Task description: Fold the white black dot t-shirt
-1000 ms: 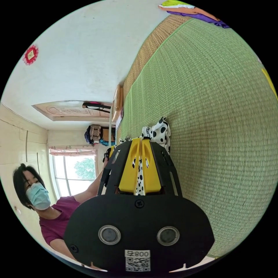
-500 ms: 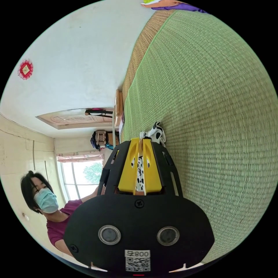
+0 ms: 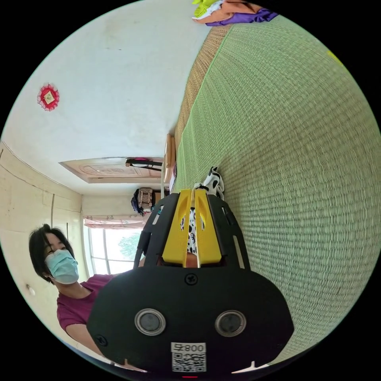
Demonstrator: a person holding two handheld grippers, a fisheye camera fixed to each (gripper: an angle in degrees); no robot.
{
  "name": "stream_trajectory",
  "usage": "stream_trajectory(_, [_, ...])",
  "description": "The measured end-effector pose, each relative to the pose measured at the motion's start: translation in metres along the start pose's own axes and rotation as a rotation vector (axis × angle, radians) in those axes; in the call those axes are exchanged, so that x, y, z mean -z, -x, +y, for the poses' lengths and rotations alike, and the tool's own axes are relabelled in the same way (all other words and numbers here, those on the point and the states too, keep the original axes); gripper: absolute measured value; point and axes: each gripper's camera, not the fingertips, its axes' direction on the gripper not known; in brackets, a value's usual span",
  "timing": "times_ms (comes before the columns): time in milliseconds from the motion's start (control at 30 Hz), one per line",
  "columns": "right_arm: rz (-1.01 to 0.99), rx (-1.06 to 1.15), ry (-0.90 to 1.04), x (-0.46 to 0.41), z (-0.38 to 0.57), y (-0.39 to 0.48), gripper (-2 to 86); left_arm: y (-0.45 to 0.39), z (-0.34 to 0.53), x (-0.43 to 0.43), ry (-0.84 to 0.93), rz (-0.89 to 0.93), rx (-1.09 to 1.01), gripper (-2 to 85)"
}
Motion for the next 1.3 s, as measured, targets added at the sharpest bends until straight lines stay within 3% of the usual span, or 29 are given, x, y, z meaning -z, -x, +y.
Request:
stream_trajectory(233, [0.076,0.06,0.016,-0.015,0.033,0.021,0.2,-0.006,0.023,-0.009,-0.008,-0.011,-0.047,3.6])
stream_trajectory(500, [0.324,0.204,0.247,-0.113,0.021,0.076,0.1,-0.036,0.039,-0.125,0.355,-0.316,-0.203,0.5])
stream_trajectory(733, [0.579,0.304,0.267,-0.165,-0.006,0.121,0.0,-0.07,0.026,-0.184,0.405,-0.491,-0.317,0.2])
stream_trajectory(1133, [0.607,0.434,0.187,-0.187,-0.001,0.182,1.4,-0.117,0.034,-0.233,0.367,-0.471,-0.42,2.8])
stream_trajectory(1300, [0.719,0.495,0.201,-0.214,0.021,0.196,4.3,-0.131,0.061,-0.25,0.386,-0.544,-0.485,5.9])
